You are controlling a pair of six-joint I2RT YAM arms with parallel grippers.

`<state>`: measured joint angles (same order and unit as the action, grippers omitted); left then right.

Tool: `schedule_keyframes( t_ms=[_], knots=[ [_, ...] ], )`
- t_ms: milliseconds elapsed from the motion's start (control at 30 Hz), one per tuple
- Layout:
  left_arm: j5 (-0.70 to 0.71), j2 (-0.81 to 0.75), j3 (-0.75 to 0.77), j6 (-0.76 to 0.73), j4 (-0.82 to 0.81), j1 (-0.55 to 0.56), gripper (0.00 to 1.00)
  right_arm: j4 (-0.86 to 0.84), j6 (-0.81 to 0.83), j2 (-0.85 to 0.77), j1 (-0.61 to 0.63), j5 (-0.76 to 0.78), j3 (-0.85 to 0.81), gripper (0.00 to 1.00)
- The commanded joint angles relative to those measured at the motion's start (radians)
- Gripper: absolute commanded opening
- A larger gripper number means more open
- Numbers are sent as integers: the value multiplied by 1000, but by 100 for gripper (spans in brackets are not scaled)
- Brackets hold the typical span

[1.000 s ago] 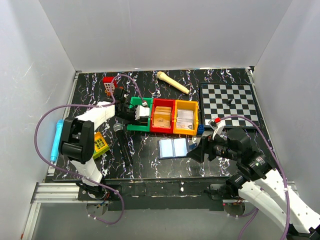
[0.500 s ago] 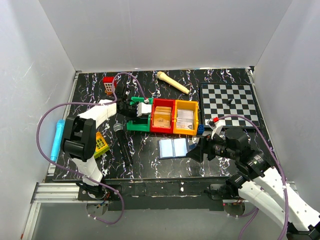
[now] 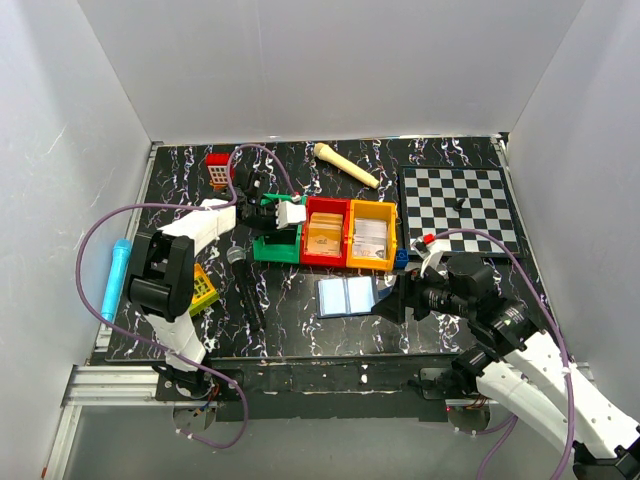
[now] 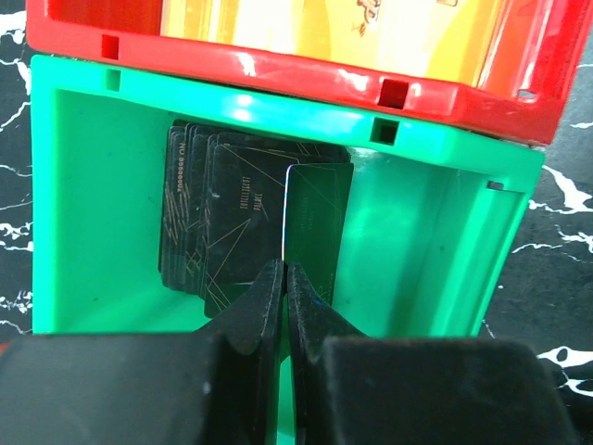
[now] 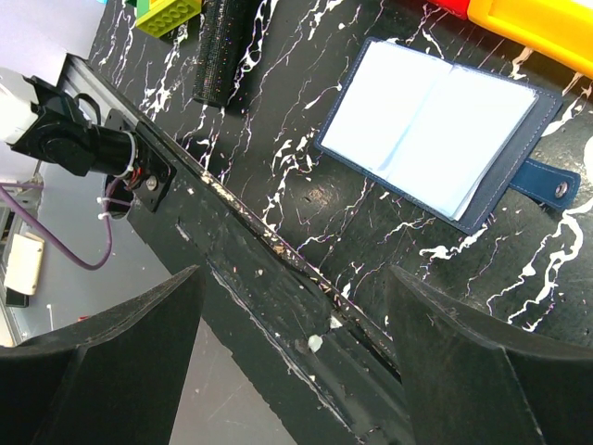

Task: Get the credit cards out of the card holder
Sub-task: Place the credit card in the storage box.

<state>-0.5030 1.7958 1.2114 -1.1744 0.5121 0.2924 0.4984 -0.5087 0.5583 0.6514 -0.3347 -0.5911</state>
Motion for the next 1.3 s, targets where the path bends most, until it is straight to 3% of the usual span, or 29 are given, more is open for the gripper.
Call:
schedule_keyframes(
  t_ms=[0,667,1267],
  knots=[
    [73,16,2,7,-52,4,0,-40,9,5,5,8,-24,86],
    [-77,-90,-59,-79,121,31,0,-55,2,2,5,-7,-12,86],
    [93,10,10,-13,65,57,0,-41,-1,-31,5,19,-3,86]
  ],
)
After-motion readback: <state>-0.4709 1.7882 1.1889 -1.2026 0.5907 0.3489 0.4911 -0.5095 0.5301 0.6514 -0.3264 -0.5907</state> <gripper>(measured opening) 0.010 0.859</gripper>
